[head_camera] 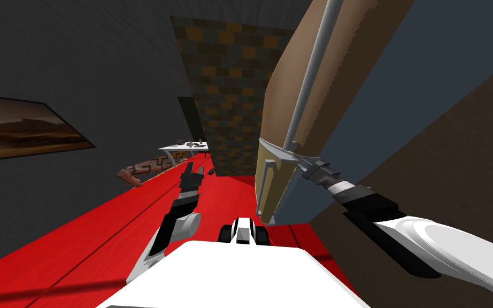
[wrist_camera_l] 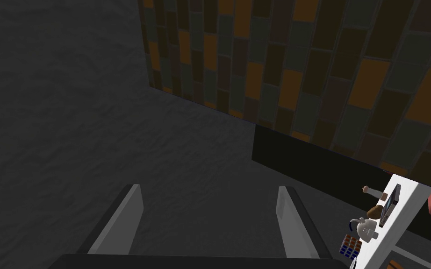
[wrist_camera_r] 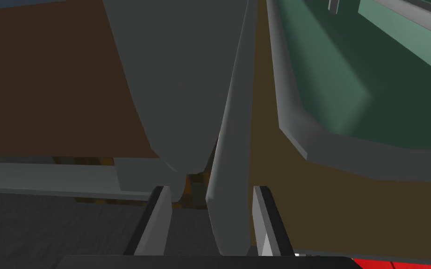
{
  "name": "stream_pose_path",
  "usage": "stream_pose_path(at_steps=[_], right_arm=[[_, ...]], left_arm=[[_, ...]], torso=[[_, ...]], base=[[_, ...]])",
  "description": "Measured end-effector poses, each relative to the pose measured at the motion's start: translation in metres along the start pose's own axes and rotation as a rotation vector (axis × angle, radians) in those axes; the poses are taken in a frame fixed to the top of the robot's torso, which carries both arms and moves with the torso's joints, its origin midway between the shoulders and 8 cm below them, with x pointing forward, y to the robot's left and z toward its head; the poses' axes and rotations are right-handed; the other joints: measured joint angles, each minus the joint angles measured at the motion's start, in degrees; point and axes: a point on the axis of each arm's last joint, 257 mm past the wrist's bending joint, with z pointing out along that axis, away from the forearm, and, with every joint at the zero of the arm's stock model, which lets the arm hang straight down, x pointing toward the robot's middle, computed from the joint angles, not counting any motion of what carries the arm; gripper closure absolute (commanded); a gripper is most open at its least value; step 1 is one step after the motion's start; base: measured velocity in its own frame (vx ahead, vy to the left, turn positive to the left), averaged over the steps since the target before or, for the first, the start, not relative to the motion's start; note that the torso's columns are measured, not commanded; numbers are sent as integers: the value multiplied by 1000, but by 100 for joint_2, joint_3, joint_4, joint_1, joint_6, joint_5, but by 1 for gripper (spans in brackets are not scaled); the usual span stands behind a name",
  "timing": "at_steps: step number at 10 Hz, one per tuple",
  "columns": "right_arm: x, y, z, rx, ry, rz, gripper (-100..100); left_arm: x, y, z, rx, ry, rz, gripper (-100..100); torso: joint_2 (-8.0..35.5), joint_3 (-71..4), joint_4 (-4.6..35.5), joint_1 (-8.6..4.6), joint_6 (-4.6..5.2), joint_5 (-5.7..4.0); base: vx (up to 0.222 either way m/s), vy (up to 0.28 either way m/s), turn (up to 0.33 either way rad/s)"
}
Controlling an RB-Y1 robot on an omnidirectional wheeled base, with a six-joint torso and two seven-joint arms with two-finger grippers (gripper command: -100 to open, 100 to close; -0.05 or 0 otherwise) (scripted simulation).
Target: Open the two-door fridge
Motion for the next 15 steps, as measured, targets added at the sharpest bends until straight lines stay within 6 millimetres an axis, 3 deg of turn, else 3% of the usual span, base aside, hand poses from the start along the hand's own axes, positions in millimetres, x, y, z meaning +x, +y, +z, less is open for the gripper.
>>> stream_pose_path(at_steps=[15], right_arm=[[118,-9,-8,18,261,-37,100]], left_arm=[[0,0,0,0,0,0,0]], torso=[[-32,-23,-8,-45,-17,0]], base=[[36,279,-25]])
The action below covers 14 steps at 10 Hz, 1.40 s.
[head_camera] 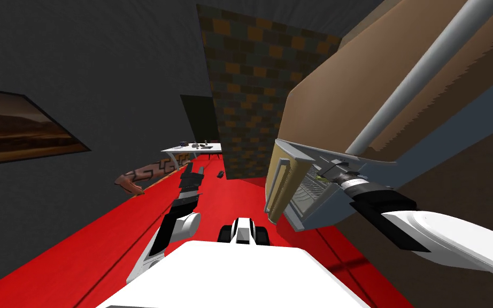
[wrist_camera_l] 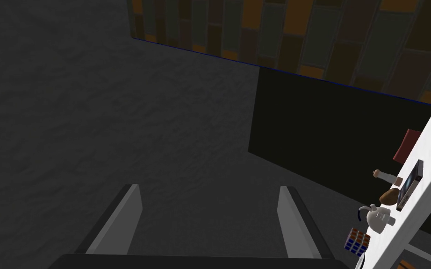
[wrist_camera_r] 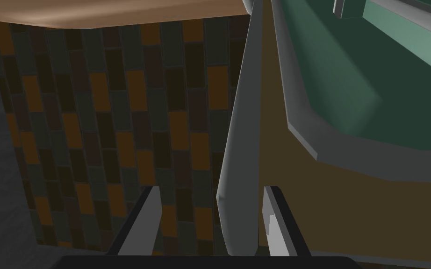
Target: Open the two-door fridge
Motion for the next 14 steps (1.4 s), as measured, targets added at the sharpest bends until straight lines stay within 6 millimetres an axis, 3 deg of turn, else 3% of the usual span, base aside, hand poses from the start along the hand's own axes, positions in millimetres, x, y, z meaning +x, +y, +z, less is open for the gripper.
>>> stream_pose_path(at_steps=[3,5,11,14], right_arm=[[27,-4,1,13,55,-10,100],[35,9,-1,-11,71,-5,100],[71,10,-5,-12,152,-15,100],[96,0,-10,0,214,-27,100]], left_arm=[[0,0,0,0,0,0,0],[0,0,0,0,0,0,0],[0,0,0,0,0,0,0],[0,0,0,0,0,0,0]], torso=[[47,36,17,4,23,1],[60,50,15,-14,32,-17],[38,23,9,-56,5,-10],[-9,-10,-7,16,-11,16]], base=[[26,224,-14],[112,203,-58],[106,227,-23],[178,309,-54]])
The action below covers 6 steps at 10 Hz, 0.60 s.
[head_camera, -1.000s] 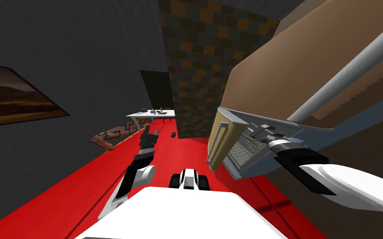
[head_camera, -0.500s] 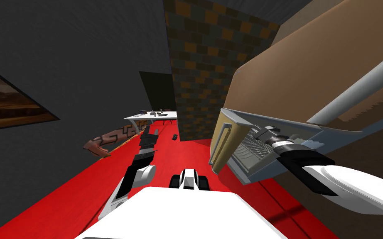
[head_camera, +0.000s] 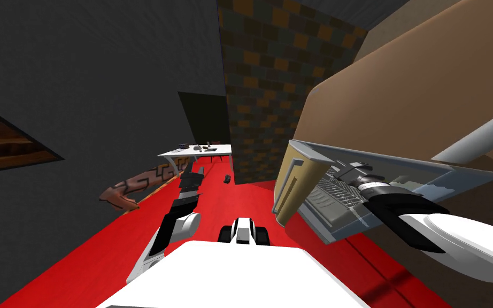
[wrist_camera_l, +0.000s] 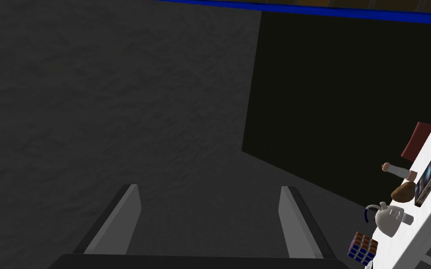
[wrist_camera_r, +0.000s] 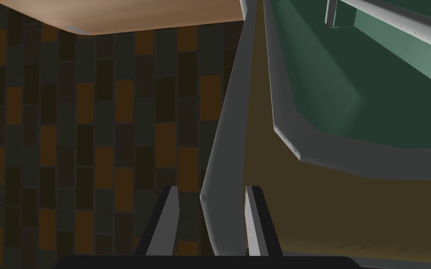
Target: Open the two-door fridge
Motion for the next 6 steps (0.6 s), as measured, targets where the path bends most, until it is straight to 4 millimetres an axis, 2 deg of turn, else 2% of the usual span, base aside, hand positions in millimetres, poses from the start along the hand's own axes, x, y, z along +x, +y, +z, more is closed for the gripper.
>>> stream_pose_path(at_steps=[2,3,4,5,6], right_arm=[[20,-2,0,10,52,-9,100],[28,-2,1,15,67,-13,100],[27,-3,2,13,67,-12,100],[34,-6,2,20,83,-16,100],[51,-8,1,29,114,-22,100]], left_arm=[[0,0,0,0,0,0,0],[0,0,0,0,0,0,0],[0,0,0,0,0,0,0],[0,0,0,0,0,0,0],[0,0,0,0,0,0,0]], torso=[[-10,-5,-1,4,6,3],[17,9,6,-37,2,-6],[57,35,22,-95,13,-21],[40,33,18,-85,24,-30],[14,16,6,-42,23,-19]], base=[[195,376,-35],[55,169,14],[119,184,-1],[183,289,-62],[116,275,-30]])
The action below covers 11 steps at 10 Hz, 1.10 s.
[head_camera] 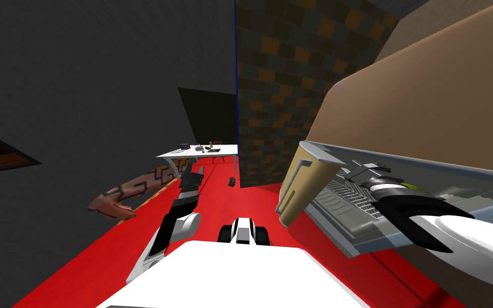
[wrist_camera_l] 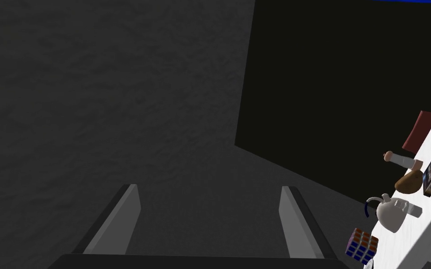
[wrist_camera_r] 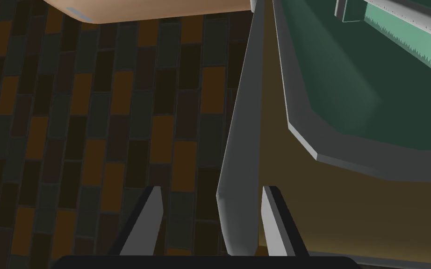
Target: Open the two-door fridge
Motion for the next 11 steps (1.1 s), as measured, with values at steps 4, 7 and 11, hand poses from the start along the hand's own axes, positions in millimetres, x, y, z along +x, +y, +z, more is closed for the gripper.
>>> stream_pose_path(at_steps=[4,7,11], right_arm=[[24,-1,1,0,56,-8,100],[66,1,-2,-2,152,-24,100],[107,3,-6,-5,245,-38,100]], left_arm=[[0,0,0,0,0,0,0],[0,0,0,0,0,0,0],[0,0,0,0,0,0,0]], torso=[[111,73,35,-1,30,9],[57,45,3,37,32,-3],[61,35,15,-21,16,8]], base=[[108,222,7],[201,281,74],[187,185,58]])
